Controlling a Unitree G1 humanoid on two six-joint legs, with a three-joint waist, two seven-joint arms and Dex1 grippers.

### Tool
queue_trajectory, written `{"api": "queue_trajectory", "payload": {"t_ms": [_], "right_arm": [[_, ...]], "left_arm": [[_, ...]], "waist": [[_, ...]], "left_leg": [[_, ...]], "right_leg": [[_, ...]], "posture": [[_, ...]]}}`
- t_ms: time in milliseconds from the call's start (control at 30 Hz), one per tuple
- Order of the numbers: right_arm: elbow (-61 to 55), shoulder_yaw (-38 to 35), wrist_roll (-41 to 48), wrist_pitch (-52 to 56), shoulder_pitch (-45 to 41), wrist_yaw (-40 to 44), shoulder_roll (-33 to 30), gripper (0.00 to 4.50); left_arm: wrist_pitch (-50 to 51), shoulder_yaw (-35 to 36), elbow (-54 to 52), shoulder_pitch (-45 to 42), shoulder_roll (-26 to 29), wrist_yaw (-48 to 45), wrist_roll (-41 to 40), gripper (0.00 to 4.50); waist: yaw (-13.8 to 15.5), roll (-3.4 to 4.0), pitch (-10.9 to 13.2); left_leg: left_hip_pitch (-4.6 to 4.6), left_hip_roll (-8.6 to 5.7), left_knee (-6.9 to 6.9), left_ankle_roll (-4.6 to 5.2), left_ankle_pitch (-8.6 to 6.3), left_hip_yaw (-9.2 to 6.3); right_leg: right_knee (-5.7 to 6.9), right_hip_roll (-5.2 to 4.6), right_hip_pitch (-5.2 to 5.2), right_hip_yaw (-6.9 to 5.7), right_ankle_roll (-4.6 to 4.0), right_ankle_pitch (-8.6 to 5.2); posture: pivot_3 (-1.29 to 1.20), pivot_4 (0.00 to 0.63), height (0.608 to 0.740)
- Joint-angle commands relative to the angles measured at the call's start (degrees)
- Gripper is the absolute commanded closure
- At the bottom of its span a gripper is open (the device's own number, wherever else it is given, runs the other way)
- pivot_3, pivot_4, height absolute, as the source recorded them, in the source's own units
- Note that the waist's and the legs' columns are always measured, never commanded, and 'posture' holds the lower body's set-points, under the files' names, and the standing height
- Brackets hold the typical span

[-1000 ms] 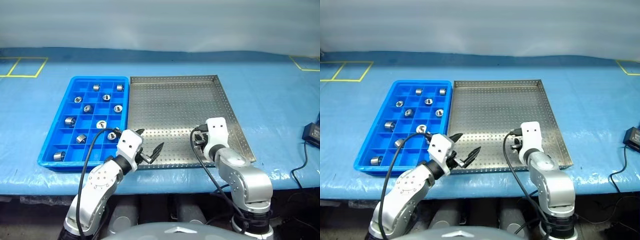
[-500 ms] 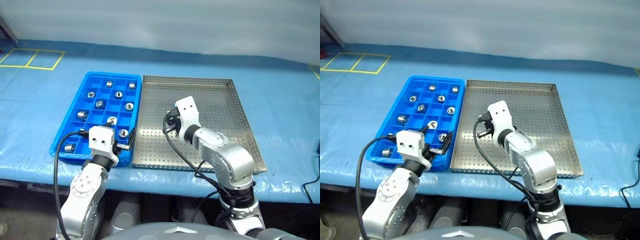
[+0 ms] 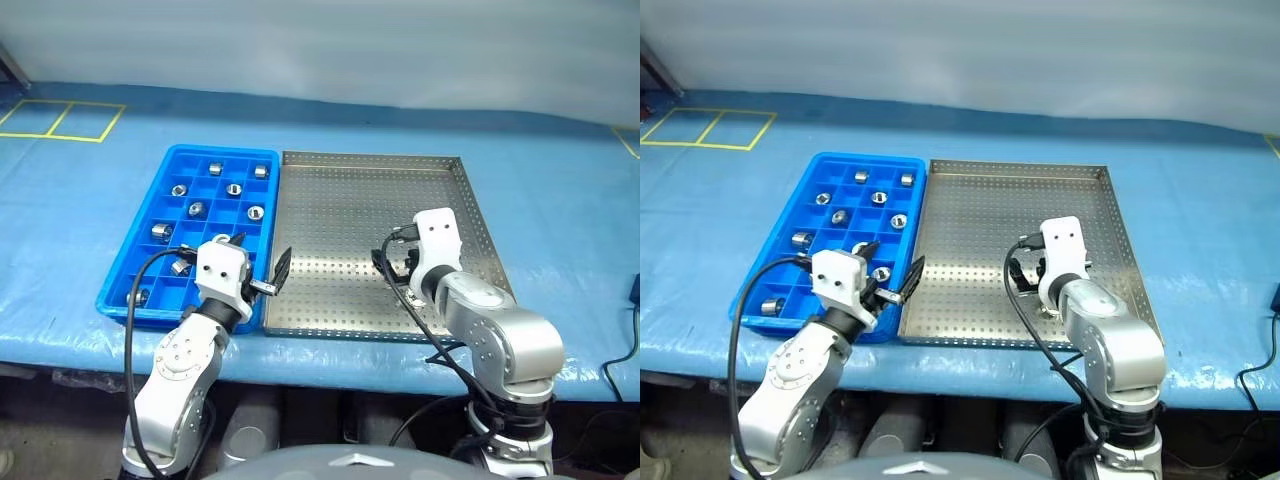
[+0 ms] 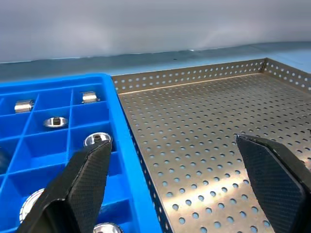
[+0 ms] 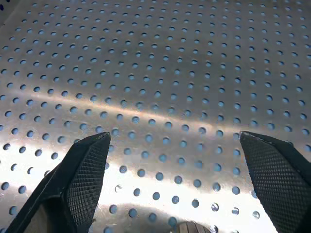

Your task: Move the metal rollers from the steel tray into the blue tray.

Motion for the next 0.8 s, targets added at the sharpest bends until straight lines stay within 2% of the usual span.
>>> {"api": "queue_trajectory", "payload": {"t_ms": [33, 233, 400, 500, 800], "right_arm": [[-3.2, -2.2, -0.2, 1.6, 1.9, -0.7, 0.9, 0.01], [-2.8, -2.3, -0.8, 4.0, 7.5, -2.0, 1.9, 0.01], [-2.6, -1.0, -0.3, 6.1, 8.3, -1.1, 1.8, 0.01], [-2.1, -0.5, -0.5, 5.6, 7.7, -1.3, 2.2, 0.59], [1.1, 1.8, -0.6, 2.8, 6.6, -1.0, 2.1, 3.49]], "left_arm": [[-0.4, -0.8, 0.2, -1.4, 0.3, -1.4, -0.9, 0.0], [-0.1, -1.2, 1.6, -3.0, 0.3, -3.1, -1.4, 0.0], [-0.3, -1.5, 2.0, -3.1, 0.5, -3.6, -1.6, 0.0], [-0.5, -1.6, 2.1, -3.3, 0.5, -3.5, -1.7, 0.0], [-0.9, -1.3, 1.1, -1.8, 0.7, -2.5, -1.3, 0.0]], "waist": [[-0.5, 0.0, 0.0], [-1.7, 0.0, 0.0], [-2.8, 0.0, 0.0], [-2.9, -0.01, 0.0], [-2.9, -0.14, -0.1]], "left_leg": [[0.01, 0.0, 0.0, 0.0, 0.0, 0.01], [0.03, 0.0, 0.02, 0.0, 0.0, 0.04], [0.05, 0.0, 0.06, 0.01, 0.0, 0.07], [0.08, 0.01, 0.06, 0.01, 0.0, 0.08], [0.16, 0.03, 0.07, 0.01, 0.01, 0.12]], "right_leg": [[0.0, 0.0, 0.0, 0.01, 0.0, 0.0], [0.01, 0.0, 0.01, 0.06, 0.0, 0.0], [0.02, 0.0, 0.02, 0.09, 0.01, 0.0], [0.03, 0.01, 0.04, 0.1, 0.01, 0.0], [0.02, 0.02, 0.09, 0.15, 0.02, 0.01]], "posture": [[0.15, 0.15, 0.74], [0.12, 0.15, 0.74], [0.11, 0.15, 0.74], [0.12, 0.15, 0.74], [0.17, 0.15, 0.74]]}}
